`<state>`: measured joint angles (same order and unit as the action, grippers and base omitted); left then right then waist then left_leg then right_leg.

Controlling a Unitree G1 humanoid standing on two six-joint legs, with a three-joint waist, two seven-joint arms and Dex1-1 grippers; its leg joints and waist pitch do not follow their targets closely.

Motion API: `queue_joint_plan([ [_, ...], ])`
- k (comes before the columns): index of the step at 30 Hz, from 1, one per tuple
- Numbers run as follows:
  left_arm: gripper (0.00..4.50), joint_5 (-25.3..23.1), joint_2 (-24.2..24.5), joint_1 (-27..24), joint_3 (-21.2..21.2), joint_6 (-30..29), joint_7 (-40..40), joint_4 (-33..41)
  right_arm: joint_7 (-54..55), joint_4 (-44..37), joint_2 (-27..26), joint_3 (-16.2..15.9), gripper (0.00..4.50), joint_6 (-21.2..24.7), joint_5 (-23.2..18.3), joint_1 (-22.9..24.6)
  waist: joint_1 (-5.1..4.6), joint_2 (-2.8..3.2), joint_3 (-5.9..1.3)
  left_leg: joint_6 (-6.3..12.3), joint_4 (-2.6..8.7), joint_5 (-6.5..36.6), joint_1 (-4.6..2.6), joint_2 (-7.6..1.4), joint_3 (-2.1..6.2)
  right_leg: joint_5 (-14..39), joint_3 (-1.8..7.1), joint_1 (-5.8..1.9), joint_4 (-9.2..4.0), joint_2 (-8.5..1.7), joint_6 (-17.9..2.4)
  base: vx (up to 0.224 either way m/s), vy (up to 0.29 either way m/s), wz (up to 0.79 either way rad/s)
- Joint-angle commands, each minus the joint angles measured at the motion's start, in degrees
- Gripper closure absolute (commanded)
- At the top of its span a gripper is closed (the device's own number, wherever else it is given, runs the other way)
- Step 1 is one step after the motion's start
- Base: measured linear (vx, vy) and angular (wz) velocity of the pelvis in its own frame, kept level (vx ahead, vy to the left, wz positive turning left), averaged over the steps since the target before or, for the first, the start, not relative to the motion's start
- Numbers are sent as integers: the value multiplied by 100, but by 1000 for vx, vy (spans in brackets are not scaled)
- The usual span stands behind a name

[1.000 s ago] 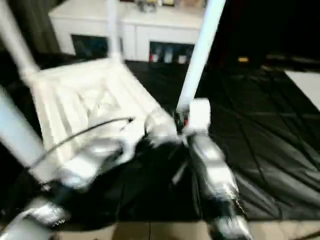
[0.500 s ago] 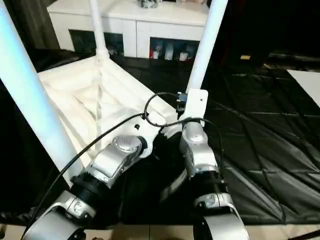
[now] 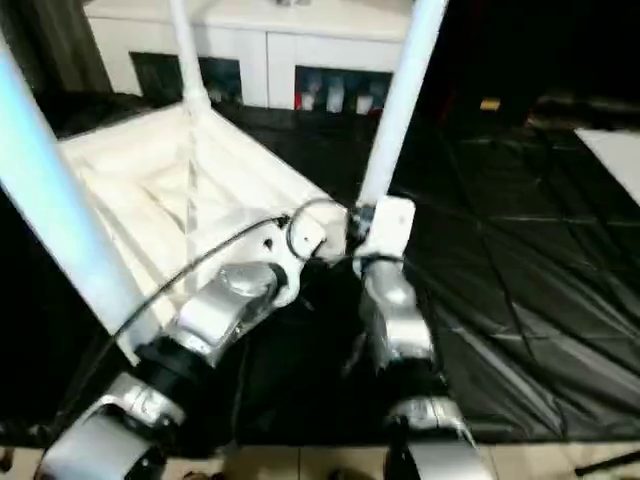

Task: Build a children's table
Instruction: Rotate leg to tighten

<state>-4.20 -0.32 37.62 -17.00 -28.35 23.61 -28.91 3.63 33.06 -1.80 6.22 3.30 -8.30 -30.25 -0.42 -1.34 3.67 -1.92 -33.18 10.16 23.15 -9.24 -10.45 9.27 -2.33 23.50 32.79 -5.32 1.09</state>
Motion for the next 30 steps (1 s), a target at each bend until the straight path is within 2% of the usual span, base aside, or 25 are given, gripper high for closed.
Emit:
queue_joint_plan([
  [1, 450, 7, 121, 86, -37, 414, 247, 302, -159, -377, 119, 12, 120, 39, -69, 44, 50, -51, -388, 281, 442, 1461, -95, -336, 112, 1182, 180, -231, -360, -298, -1019, 0, 0, 0],
  [3, 450, 19, 287, 20, -138, 516, 548, 427, -430, -874, 264, -39, 101, 69, -131, 199, 102, -22, -389, 399, 415, 1179, -98, -332, 87, 930, 183, -216, -328, -293, -1090, 0, 0, 0],
  [4, 450, 32, 316, -5, -149, 492, 602, 463, -530, -1009, 300, -55, 89, 82, -181, 255, 136, -15, -416, 453, 384, 942, -119, -348, 68, 657, 180, -228, -283, -288, -1149, 0, 0, 0],
  [6, 450, 80, 441, -92, -227, 553, 880, 553, -840, -1536, 459, -135, 70, 159, -286, 502, 179, -6, -407, 587, 365, 613, -137, -366, 25, 167, 172, -235, -228, -258, -1309, 0, 0, 0],
  [8, 450, 93, 606, -178, -340, 701, 1178, 622, -1234, -2070, 649, -231, 58, 265, -418, 788, 254, -7, -404, 628, 358, 567, -167, -380, 7, 92, 178, -241, -211, -251, -1327, 0, 0, 0],
  [10, 450, 142, 735, -264, -405, 693, 1431, 712, -1479, -2439, 802, -275, 27, 360, -511, 1009, 275, 8, -400, 543, 377, 723, -191, -388, -1, 297, 186, -228, -220, -244, -1349, 0, 0, 0],
  [11, 450, 183, 821, -318, -440, 716, 1607, 770, -1643, -2651, 902, -299, 27, 458, -581, 1137, 275, 8, -400, 543, 377, 723, -191, -388, -1, 297, 186, -228, -220, -244, -1349, 0, 0, 0],
  [12, 450, 325, 1089, -470, -552, 855, 2182, 958, -2095, -3121, 1248, -412, 23, 785, -688, 1450, 312, 24, -391, 532, 387, 794, -217, -406, 3, 315, 198, -241, -222, -236, -1315, 0, 0, 0],
  [14, 450, 367, 1192, -520, -592, 926, 2387, 1024, -2265, -3288, 1391, -463, 18, 953, -730, 1559, 320, 26, -373, 444, 403, 977, -225, -395, -11, 528, 205, -218, -249, -226, -1301, 0, 0, 0],
  [17, 450, 611, 1873, -801, -812, 1343, 3583, 1486, -3613, -4111, 2371, -678, 9, 1827, -1491, 2047, 385, 63, -362, 307, 429, 1348, -257, -422, 11, 925, 214, -233, -277, -246, -1209, 0, 0, 0],
  [18, 450, 671, 2024, -846, -800, 1335, 3787, 1572, -3920, -4286, 2635, -690, 9, 2027, -1669, 2158, 399, 82, -349, 248, 439, 1480, -287, -435, 3, 1011, 222, -201, -289, -240, -1181, 0, 0, 0],
  [20, 450, 752, 2237, -894, -761, 1333, 4050, 1668, -4360, -4458, 2978, -680, 9, 2144, -1839, 2302, 414, 71, -350, 189, 446, 1549, -283, -437, -4, 1046, 225, -196, -285, -249, -1175, 0, 0, 0],
  [21, 450, 772, 2280, -904, -748, 1340, 4115, 1686, -4429, -4484, 3034, -670, 9, 2155, -1847, 2328, 407, 73, -340, 115, 459, 1601, -257, -430, 4, 1159, 218, -190, -283, -258, -1176, 0, 0, 0],
  [24, 450, 913, 2550, -959, -677, 1333, 4501, 1788, -4847, -4532, 3343, -673, 9, 2319, -1899, 2438, 384, 45, -358, 24, 445, 1655, -249, -424, 19, 1279, 218, -199, -277, -287, -1196, 0, 0, 0],
  [29, 450, 930, 2689, -933, -612, 1419, 4593, 1741, -5149, -4481, 3623, -868, 9, 2293, -1780, 2459, 378, -6, -370, 114, 407, 1464, -242, -408, 1, 1236, 218, -203, -268, -291, -1234, 0, 0, 0],
  [30, 450, 925, 2705, -916, -592, 1439, 4585, 1716, -5215, -4452, 3700, -956, 9, 2288, -1751, 2446, 388, 4, -369, 139, 393, 1390, -242, -413, 2, 1228, 221, -202, -258, -299, -1241, 0, 0, 0],
])
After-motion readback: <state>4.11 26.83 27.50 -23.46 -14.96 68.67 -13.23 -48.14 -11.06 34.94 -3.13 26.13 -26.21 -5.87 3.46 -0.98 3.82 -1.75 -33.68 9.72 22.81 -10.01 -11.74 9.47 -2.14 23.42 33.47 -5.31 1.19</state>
